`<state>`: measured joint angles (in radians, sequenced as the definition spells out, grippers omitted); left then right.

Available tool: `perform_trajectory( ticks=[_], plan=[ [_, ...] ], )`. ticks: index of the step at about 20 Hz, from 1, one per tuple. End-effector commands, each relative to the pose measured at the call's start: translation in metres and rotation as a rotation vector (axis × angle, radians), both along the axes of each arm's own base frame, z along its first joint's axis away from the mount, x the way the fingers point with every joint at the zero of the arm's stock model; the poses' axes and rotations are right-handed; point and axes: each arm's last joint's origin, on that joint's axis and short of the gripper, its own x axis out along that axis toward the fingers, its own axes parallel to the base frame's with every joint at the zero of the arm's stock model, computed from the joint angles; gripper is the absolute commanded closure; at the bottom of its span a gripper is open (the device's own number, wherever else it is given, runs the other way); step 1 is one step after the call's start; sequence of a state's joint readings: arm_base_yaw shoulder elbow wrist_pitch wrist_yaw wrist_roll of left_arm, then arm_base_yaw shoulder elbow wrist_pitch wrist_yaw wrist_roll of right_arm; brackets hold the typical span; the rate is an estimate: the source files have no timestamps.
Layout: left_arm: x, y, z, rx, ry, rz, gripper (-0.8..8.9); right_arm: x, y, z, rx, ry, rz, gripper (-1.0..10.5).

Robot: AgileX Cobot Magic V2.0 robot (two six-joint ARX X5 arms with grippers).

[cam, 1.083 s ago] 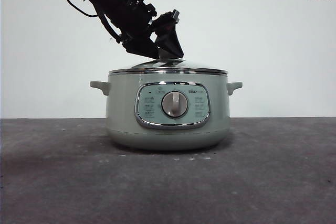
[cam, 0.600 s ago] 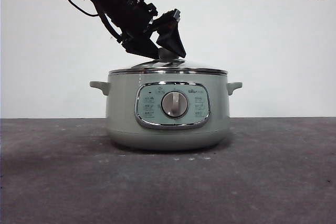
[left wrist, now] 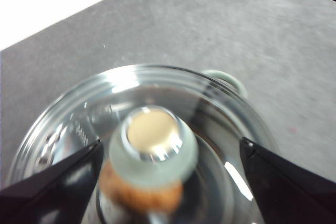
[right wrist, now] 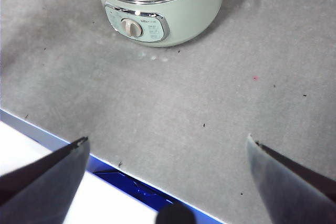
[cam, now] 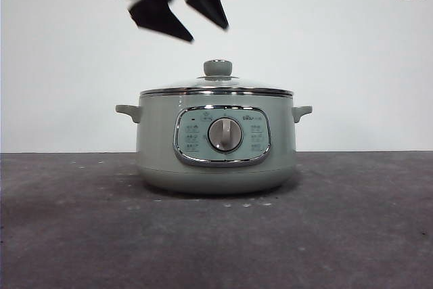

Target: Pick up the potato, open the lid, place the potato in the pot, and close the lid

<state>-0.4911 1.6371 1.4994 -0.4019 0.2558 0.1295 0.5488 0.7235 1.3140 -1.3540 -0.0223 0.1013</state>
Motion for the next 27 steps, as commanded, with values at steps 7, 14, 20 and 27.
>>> perform_trajectory(
  ticks=[7,14,20,27],
  plan=[
    [-0.124,0.066,0.083,-0.031,0.043,0.014,3.73,-0.001,-0.001,-0.004,-0.021,0.023,0.0,4.5],
    [-0.183,0.098,0.095,-0.015,0.089,0.021,3.73,-0.001,0.0,-0.004,-0.021,0.024,0.0,4.5],
    [-0.183,0.098,0.092,0.0,0.115,0.021,5.43,-0.001,0.0,-0.004,-0.021,0.024,0.0,7.6],
    [-0.183,0.098,0.092,0.002,0.114,0.021,8.18,0.0,-0.001,-0.004,-0.017,0.028,-0.044,9.5]
  ],
)
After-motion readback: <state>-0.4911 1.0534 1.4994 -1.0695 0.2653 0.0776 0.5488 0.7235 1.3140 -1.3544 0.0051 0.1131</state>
